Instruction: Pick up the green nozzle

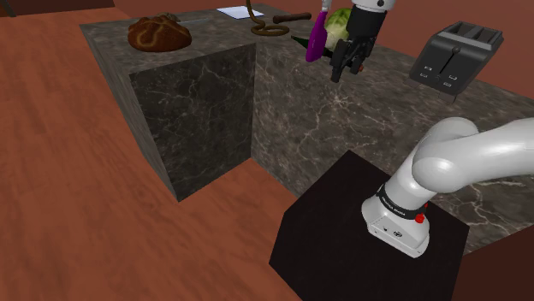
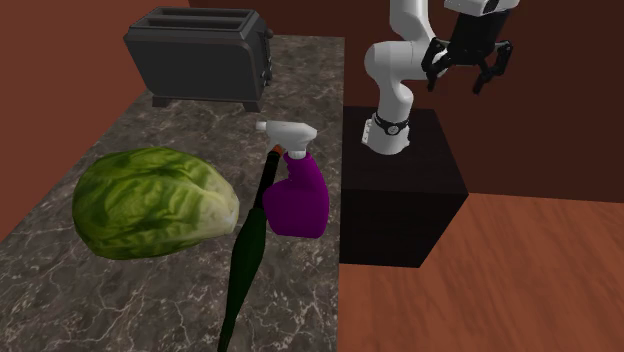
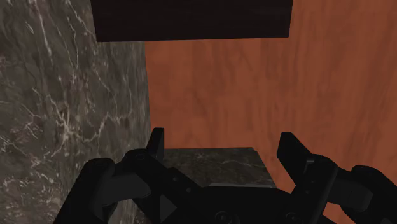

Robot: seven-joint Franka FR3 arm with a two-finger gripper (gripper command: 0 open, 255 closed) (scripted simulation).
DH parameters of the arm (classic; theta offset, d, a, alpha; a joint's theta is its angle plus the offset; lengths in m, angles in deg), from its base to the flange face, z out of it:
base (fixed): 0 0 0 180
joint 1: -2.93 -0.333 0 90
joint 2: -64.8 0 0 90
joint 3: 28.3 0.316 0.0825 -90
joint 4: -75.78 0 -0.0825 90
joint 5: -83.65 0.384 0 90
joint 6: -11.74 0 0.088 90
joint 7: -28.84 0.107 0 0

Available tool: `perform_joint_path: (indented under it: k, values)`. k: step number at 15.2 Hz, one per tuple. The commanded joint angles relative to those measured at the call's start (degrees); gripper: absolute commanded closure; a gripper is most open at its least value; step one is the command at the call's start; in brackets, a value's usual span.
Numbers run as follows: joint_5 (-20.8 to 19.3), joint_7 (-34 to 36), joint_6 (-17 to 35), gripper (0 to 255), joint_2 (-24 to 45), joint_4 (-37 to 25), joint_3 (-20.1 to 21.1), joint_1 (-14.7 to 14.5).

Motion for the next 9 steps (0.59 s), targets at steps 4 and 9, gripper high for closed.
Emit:
perform_joint_path:
  k: [4,9]
  values:
    - [-2.39,-3.70,2.55,0,3.39,-0.84,-3.20,1.35]
    - [-5.54,-9.66,6.74,0,10.18,-3.64,-8.31,3.24]
